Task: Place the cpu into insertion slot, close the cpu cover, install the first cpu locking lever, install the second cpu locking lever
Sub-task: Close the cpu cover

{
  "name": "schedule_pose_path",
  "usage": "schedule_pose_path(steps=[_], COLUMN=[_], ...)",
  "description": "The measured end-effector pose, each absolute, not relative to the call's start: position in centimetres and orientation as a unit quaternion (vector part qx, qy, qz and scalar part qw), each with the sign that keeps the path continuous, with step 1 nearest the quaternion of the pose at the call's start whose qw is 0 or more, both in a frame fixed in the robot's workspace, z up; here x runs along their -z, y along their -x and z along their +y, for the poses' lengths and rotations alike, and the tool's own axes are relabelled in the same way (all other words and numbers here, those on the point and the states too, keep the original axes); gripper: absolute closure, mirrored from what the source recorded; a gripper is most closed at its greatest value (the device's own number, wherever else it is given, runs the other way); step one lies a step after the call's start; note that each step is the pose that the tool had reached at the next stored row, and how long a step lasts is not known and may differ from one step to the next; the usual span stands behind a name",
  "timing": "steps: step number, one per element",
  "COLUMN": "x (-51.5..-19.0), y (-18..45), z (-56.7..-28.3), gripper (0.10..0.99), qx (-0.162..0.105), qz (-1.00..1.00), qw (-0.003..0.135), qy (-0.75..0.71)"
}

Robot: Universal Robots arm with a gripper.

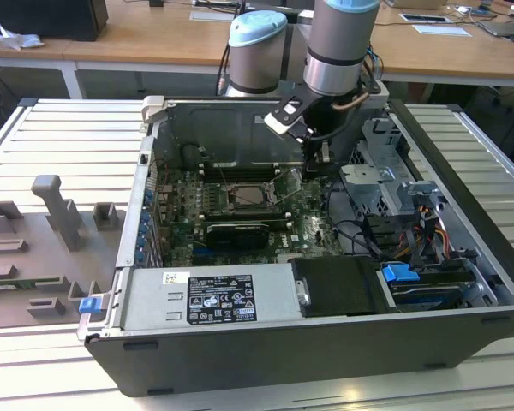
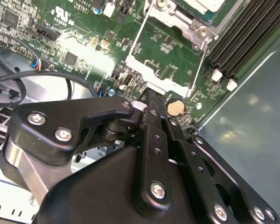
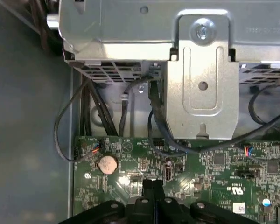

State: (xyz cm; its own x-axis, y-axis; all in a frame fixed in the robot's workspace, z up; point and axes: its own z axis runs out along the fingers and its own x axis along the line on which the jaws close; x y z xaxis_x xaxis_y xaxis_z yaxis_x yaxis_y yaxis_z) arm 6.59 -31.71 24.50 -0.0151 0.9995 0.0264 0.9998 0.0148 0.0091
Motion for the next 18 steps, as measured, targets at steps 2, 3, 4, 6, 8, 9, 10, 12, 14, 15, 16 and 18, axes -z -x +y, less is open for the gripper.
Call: schedule_pose_path(steps=[2,3,4,6,8,9,10,12,14,15,16,18], x=[-24.49,-24.49,-24.50,-24.49,-24.49,-24.49,-24.49,-24.49,-24.49,-24.49,-24.49,-24.49], y=[-6.59,-6.59,-6.56,-6.51,-6.43,-6.37,-6.32,-6.22,-6.13,-6.09,-6.05,-5.99], z=[-31.68,-31.67,-31.67,-31.67,-31.67,-31.67,-31.67,-31.67,-31.67,-31.67,-31.67,-31.67], gripper=[0.980,0.980,0.980,0.980,0.980,0.980,0.980,0.980,0.980,0.980,0.980,0.980], qx=[0.006,0.000,-0.001,-0.001,-0.001,-0.001,-0.001,-0.001,-0.001,-0.001,-0.001,-0.001], qz=[-0.712,-0.712,-0.712,-0.712,-0.712,-0.712,-0.712,-0.712,-0.712,-0.712,-0.712,-0.712], qw=[0.013,0.019,0.020,0.020,0.020,0.020,0.020,0.020,0.020,0.020,0.020,0.020], qy=[0.702,0.702,0.702,0.702,0.702,0.702,0.702,0.702,0.702,0.702,0.702,0.702])
